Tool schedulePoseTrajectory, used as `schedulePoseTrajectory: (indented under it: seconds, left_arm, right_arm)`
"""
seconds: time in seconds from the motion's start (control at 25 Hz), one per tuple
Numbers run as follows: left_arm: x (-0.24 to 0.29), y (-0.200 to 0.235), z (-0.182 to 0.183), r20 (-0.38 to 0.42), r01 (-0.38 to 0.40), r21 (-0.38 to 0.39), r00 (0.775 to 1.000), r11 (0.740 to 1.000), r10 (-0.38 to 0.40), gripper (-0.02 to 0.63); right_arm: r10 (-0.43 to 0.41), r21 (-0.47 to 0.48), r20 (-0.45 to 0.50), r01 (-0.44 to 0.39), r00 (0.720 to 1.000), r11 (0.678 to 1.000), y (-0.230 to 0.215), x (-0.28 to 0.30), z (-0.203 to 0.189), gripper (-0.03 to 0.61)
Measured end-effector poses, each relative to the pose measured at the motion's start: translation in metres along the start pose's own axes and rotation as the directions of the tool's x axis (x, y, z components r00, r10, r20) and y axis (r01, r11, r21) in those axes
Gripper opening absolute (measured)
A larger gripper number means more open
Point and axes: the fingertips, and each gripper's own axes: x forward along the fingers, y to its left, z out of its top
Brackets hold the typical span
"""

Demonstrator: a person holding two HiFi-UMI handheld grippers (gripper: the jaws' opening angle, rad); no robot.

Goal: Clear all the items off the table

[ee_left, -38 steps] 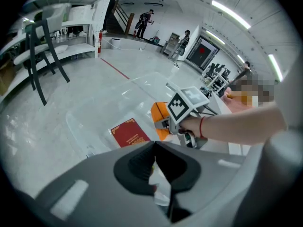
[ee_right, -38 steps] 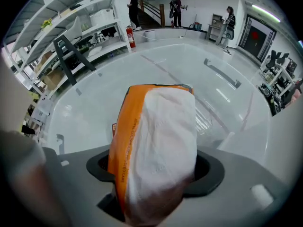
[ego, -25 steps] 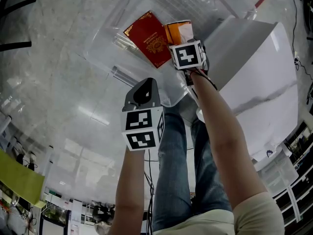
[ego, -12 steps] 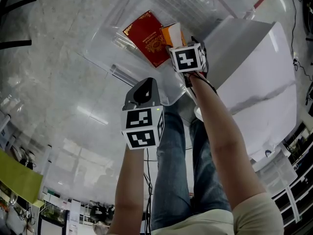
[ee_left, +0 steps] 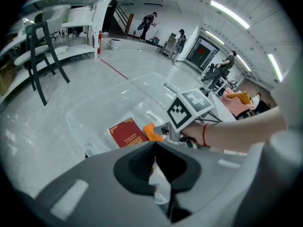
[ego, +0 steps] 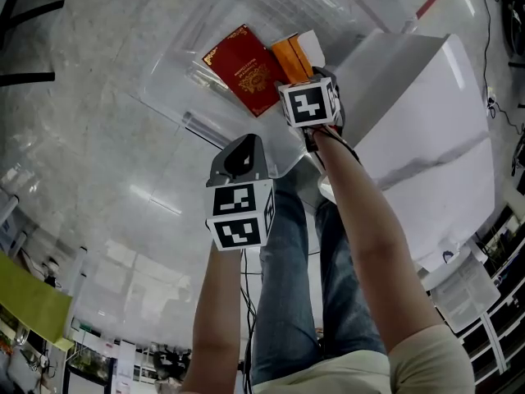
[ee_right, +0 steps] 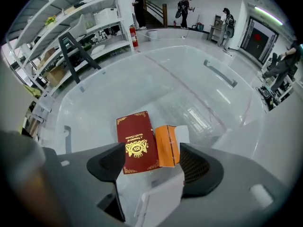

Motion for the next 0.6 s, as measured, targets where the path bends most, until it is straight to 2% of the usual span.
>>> schedulePoseTrajectory:
  seconds: [0.52, 0.6]
  left_arm:
    - [-0.012, -0.018, 0.005, 0.028, 0.005, -0.004, 1.0, 1.0, -0.005, 0.009]
    - [-0.014, -0.022, 0.005, 0.032, 0.002, 0.0, 0.999, 1.0, -0.002, 0.009]
  right_arm:
    - [0.019, 0.071, 0.097, -0.026, 0.995, 0.997, 0.01, -0.056, 0.017, 0.012]
    - [0.022, 0.084, 0.115, -0.032, 0.993, 0.996, 0.011, -0.065, 0.018, 0.0]
